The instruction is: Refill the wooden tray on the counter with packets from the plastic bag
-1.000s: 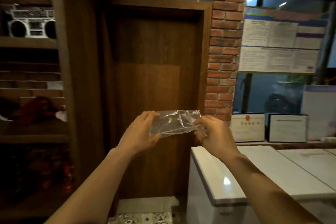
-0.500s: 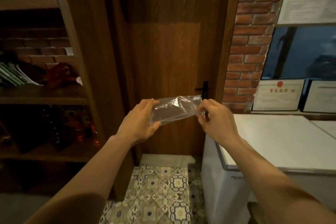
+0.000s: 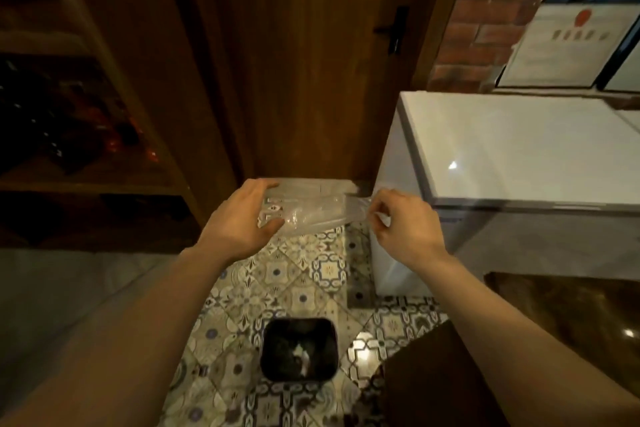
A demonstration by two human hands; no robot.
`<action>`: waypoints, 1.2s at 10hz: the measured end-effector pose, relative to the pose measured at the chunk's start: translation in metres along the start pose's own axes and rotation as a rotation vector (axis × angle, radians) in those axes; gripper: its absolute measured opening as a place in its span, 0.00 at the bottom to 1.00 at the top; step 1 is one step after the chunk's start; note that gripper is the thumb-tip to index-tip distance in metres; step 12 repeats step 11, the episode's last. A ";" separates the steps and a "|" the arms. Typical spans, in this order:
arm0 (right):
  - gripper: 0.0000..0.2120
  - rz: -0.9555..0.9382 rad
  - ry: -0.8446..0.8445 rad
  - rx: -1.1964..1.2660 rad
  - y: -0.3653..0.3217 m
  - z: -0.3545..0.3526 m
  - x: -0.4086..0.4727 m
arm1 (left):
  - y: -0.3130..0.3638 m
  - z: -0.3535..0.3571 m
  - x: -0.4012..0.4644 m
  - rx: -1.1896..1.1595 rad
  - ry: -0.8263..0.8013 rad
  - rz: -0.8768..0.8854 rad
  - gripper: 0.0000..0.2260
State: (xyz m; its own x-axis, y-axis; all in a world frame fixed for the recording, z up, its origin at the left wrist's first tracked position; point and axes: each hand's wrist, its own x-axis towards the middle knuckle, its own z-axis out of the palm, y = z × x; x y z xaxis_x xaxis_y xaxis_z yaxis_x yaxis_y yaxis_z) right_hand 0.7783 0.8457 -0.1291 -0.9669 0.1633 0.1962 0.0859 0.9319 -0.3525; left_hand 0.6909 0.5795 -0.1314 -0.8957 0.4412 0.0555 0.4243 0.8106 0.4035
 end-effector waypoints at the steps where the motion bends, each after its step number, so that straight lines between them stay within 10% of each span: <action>1: 0.05 0.093 -0.125 -0.017 0.007 0.056 -0.018 | -0.034 0.038 -0.015 -0.023 -0.067 -0.030 0.28; 7: 0.13 0.294 -0.528 -0.201 0.000 0.299 -0.103 | -0.196 0.193 -0.107 -0.078 -0.327 -0.232 0.28; 12: 0.27 0.263 -0.663 -0.055 -0.002 0.296 -0.098 | -0.198 0.186 -0.095 -0.090 -0.344 -0.220 0.30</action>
